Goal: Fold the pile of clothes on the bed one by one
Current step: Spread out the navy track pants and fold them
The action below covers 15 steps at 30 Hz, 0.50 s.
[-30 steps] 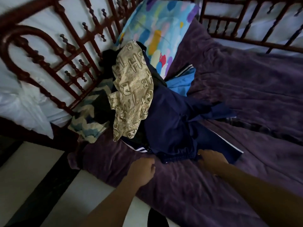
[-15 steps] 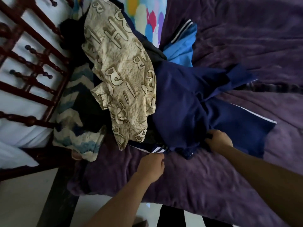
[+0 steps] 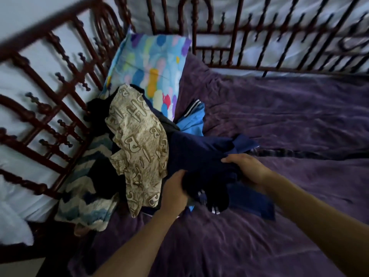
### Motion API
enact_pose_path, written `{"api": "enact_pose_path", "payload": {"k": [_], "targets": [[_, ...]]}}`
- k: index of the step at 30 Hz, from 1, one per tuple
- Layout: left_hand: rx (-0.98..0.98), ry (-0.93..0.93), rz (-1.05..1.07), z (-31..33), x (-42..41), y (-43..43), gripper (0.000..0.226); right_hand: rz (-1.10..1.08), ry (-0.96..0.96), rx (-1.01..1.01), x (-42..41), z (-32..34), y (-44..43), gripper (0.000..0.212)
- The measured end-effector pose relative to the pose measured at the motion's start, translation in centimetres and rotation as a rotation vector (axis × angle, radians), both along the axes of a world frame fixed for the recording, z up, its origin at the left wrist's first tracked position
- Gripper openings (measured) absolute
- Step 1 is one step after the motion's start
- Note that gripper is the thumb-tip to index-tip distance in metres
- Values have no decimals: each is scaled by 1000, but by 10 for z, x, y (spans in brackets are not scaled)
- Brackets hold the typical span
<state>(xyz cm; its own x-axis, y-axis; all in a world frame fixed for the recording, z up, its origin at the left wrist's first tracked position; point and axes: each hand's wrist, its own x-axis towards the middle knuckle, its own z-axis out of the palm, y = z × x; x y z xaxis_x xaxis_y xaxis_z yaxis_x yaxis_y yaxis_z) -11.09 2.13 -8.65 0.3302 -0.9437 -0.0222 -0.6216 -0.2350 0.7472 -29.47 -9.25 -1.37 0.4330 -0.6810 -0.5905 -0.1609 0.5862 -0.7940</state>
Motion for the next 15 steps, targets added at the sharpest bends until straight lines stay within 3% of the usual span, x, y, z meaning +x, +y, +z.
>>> {"api": "enact_pose_path", "payload": {"k": [4, 9, 11, 13, 15], "targets": [[-270, 46, 3, 92, 11, -11, 48, -201, 15, -114, -25, 62, -8, 15], [-419, 90, -113, 205, -2, -23, 19, -192, -58, -273, -41, 140, -11, 16], [-459, 90, -79, 244, -2, -25, 24, -81, -48, -486, -47, 176, -16, 20], [-492, 101, -40, 281, 5, -25, 29, 189, -13, -709, -54, 214, -16, 43], [-564, 167, 3, 319, 13, -24, 27, 443, 155, -942, -59, 245, -13, 64]]}}
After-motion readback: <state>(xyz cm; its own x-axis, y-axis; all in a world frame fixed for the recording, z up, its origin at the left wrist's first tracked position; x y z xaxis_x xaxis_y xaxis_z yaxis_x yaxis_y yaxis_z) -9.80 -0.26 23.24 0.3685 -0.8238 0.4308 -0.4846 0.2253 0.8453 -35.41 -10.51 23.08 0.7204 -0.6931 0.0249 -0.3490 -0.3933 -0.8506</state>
